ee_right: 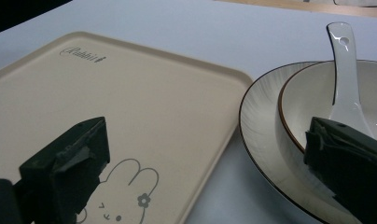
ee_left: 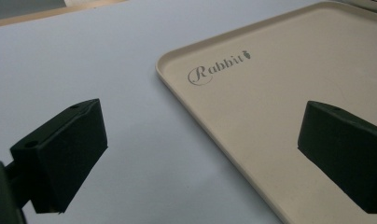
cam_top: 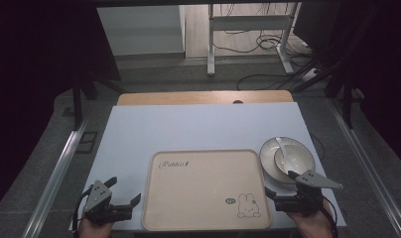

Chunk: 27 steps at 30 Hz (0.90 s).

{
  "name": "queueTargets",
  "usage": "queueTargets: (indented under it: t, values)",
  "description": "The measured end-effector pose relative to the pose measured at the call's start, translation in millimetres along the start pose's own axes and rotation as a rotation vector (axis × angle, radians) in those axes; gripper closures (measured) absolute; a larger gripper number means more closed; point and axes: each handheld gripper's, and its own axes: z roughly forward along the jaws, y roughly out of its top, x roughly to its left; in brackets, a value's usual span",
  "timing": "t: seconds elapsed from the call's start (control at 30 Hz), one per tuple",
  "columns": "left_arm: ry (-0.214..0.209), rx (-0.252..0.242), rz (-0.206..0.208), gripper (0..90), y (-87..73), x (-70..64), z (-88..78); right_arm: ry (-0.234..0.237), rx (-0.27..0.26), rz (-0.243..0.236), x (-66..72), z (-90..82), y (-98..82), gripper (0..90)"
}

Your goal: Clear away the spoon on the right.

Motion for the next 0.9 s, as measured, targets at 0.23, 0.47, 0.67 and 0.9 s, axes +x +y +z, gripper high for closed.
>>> queueTargets:
  t: [0.23, 0.47, 0.67, 0.9]
  values:
    - [0.011, -0.012, 0.012, 1.2, -0.1, 0.0, -0.5, -0.015, 0.018, -0.015, -2.0, -1.3, 4.9, 0.2]
    - [0.014, -0.011, 0.016, 1.2, -0.2, -0.2, 0.2, -0.027, 0.041, -0.056, -5.0, 0.2, 12.5, 5.7]
    - [0.01, -0.008, 0.023, 1.2, -0.1, -1.2, 0.9, -0.048, 0.065, -0.065, -10.3, 2.9, 15.6, 7.5]
    - [0.01, -0.009, 0.019, 1.3, 0.0, -0.8, 0.4, -0.076, 0.078, -0.064, -18.4, 3.6, 20.6, 9.4]
